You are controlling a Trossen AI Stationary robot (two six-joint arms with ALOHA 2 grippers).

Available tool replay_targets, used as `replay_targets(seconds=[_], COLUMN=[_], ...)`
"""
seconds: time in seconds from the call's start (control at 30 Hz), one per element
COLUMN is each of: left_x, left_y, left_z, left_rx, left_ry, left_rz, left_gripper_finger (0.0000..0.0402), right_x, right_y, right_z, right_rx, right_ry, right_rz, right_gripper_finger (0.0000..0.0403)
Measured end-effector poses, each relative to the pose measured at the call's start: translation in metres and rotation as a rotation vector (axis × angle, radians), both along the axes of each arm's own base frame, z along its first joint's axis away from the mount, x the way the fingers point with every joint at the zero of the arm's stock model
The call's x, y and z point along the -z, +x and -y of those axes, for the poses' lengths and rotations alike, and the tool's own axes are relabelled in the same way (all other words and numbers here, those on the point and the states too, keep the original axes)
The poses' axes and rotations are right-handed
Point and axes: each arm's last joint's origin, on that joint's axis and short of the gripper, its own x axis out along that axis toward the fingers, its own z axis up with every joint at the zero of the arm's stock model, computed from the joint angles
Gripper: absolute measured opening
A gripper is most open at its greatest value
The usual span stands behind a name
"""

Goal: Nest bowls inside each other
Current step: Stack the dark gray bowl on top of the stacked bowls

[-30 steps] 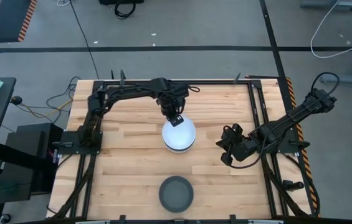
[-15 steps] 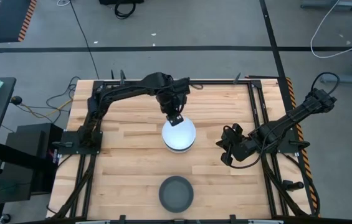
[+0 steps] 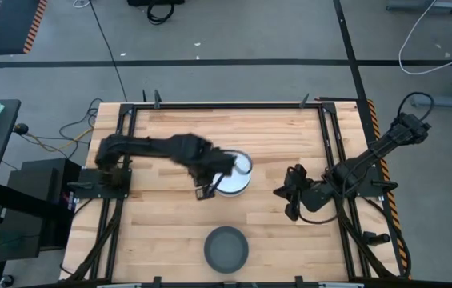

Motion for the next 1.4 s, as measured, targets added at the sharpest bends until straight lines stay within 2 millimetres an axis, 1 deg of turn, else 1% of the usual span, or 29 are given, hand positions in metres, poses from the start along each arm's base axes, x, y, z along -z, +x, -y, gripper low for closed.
replay_targets(seconds=[0.1,0.23,0.37,0.53,0.7,0.87,1.0,1.13,1.3,1.4], left_x=[-0.001,0.007,0.021,0.046,0.07,0.091,0.107,0.119,0.128,0.129], left_y=[-0.022,-0.057,-0.092,-0.12,-0.139,-0.152,-0.16,-0.168,-0.176,-0.18], left_z=[0.019,0.034,0.039,0.041,0.041,0.04,0.037,0.035,0.031,0.028], left_rx=[-0.022,-0.093,-0.2,-0.253,-0.289,-0.301,-0.301,-0.294,-0.289,-0.292], left_ry=[0.081,0.145,0.179,0.172,0.152,0.145,0.133,0.132,0.141,0.157], left_rz=[0.011,0.001,-0.002,0.032,0.058,0.064,0.077,0.073,0.06,0.069], left_gripper_finger=[0.0114,0.0113,0.0117,0.0118,0.0113,0.0114,0.0113,0.0107,0.0105,0.0104], right_x=[-0.001,0.001,0.004,0.003,0.0,-0.01,-0.01,0.002,0.015,0.018], right_y=[0.002,0.007,0.012,0.025,0.048,0.066,0.072,0.08,0.092,0.097], right_z=[-0.006,-0.011,-0.016,-0.026,-0.043,-0.057,-0.059,-0.059,-0.052,-0.045], right_rx=[-0.024,-0.035,-0.054,-0.074,-0.137,-0.179,-0.13,-0.124,-0.101,-0.08], right_ry=[0.007,0.023,0.046,0.05,0.058,0.046,0.081,0.181,0.246,0.259], right_rz=[0.028,0.049,0.053,0.028,-0.017,-0.064,-0.158,-0.237,-0.306,-0.314], right_gripper_finger=[0.0016,0.0016,0.0016,0.0016,0.0016,0.0016,0.0016,0.0018,0.0037,0.0054])
